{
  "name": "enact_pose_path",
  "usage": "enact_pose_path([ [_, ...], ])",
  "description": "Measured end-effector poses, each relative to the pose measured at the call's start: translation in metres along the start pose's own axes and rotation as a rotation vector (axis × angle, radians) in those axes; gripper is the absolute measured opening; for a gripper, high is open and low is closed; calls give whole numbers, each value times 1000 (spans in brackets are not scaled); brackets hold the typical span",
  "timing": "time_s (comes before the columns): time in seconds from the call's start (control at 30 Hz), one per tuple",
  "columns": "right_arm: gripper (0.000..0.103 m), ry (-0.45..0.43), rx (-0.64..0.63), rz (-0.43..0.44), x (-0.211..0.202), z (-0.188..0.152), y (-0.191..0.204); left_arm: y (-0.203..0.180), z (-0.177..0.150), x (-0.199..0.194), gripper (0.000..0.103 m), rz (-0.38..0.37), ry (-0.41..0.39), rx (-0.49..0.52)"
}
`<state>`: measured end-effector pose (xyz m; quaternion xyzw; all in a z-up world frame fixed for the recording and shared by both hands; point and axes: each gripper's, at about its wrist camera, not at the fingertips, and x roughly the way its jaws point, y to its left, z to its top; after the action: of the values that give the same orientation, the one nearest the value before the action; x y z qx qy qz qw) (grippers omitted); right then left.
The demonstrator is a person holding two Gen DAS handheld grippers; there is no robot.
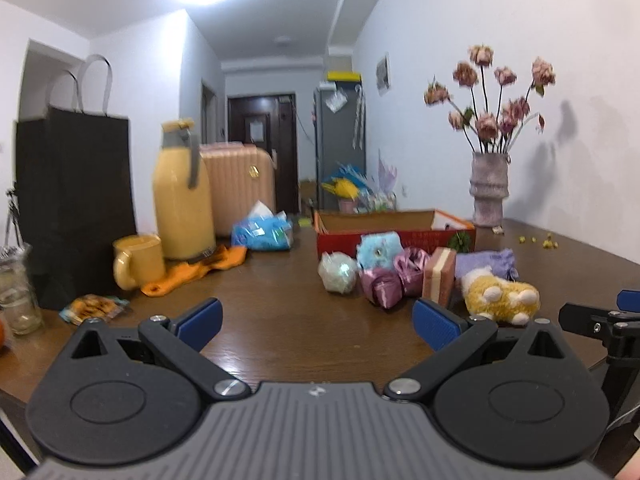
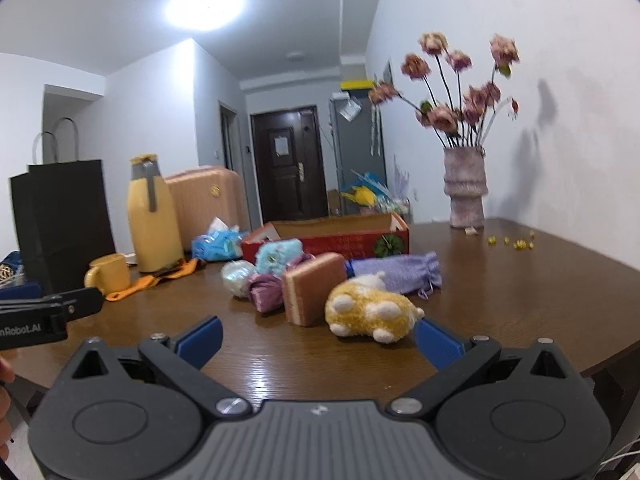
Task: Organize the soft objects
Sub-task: 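Close the left gripper on the sponge block while the right gripper also grips it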
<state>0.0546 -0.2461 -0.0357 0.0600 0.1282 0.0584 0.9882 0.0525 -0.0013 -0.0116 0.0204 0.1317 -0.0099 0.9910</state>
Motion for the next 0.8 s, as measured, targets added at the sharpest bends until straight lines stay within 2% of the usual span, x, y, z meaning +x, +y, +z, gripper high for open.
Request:
enact_pose_path([
  [0.13,103,42,7,-10,29,5,-12,-10,5,34,103,-42,40,27],
  [0.27,103,38,-32,-34,61,11,-26,-28,14,67,103,-99,61,64],
  [0.3,103,57,-20,-37,72,11,-30,-34,15,76,103,-108,61,78],
  [0.33,102,112,-16,-42,85,8,-34,-42,17,86,103,-118,60,98],
  [0.4,97,177,-52,-43,105,7,-39,-56,19,102,103,-141,61,131],
  [0.47,96,185,-94,-41,121,10,-41,-70,20,122,103,-186,75,160],
  [0.57,96,201,-146,-8,145,14,-43,-84,24,151,102,-217,88,149],
  [0.63,93,237,-170,-8,162,12,-46,-90,26,172,95,-232,96,124],
  [0.67,88,257,-167,-15,169,12,-50,-92,27,180,90,-247,99,117],
  [0.73,85,264,-117,-5,177,11,-59,-98,27,198,85,-291,110,106],
  [0.77,85,264,-100,-14,179,11,-63,-99,26,205,77,-298,129,102],
  [0.8,85,264,-84,-37,181,11,-68,-102,25,213,61,-303,151,98],
])
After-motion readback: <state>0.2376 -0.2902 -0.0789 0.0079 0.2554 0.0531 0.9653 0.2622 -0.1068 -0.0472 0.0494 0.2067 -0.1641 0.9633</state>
